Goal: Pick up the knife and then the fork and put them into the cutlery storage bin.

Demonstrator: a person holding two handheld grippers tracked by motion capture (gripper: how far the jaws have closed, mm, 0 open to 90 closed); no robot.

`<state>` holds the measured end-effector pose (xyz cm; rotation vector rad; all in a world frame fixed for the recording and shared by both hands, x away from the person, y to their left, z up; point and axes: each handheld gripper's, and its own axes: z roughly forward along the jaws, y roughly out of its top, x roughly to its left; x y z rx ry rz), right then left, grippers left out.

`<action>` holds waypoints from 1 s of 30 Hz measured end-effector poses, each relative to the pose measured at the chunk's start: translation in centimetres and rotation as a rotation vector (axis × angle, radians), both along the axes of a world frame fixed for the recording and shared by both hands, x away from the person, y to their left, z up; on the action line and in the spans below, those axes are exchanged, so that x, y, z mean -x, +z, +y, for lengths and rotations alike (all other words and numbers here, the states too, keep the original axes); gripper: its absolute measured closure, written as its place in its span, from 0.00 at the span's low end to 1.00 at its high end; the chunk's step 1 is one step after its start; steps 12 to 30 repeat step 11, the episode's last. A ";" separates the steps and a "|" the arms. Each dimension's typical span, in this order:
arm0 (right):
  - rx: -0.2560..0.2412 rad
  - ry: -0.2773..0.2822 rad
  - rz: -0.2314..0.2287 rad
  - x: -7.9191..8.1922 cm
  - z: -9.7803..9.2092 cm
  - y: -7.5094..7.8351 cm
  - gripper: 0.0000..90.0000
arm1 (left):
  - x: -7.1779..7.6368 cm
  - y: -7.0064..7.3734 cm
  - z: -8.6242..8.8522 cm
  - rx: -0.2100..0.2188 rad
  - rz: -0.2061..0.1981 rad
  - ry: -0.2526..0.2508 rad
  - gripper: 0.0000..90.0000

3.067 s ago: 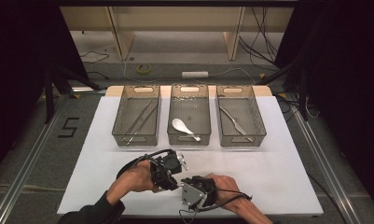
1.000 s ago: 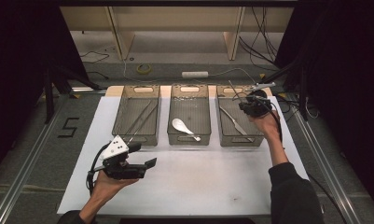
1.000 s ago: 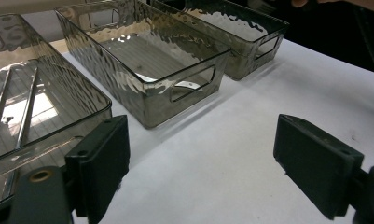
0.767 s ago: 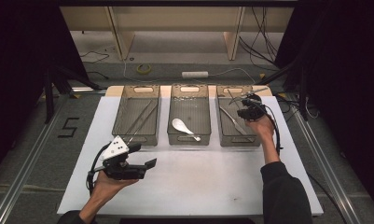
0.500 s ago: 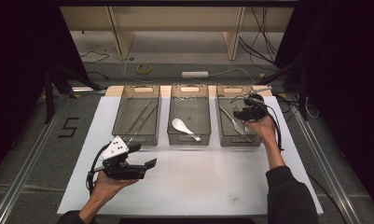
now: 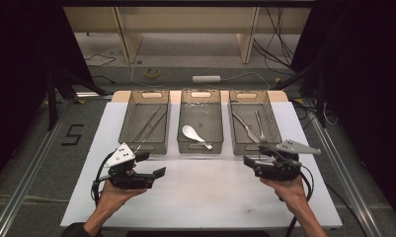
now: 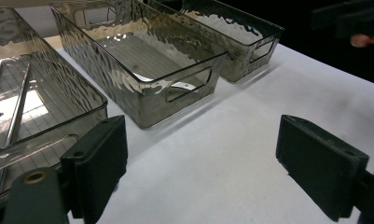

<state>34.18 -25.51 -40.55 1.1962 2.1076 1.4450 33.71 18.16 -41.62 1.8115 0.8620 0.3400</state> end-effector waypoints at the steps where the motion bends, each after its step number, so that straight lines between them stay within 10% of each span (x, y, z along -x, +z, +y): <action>1: -0.009 0.005 -0.010 0.7 0.0 -0.2 0.27 | 0.0 0.0 0.0 0.001 -0.002 -0.002 0.18; 7: -0.008 0.020 -0.031 2.9 -0.1 -1.3 0.25 | 0.0 0.0 0.0 -0.001 0.003 -0.007 0.18; 30: -0.021 0.014 -0.042 3.1 -0.1 -1.5 0.24 | 0.0 0.0 0.0 -0.002 0.005 -0.006 0.18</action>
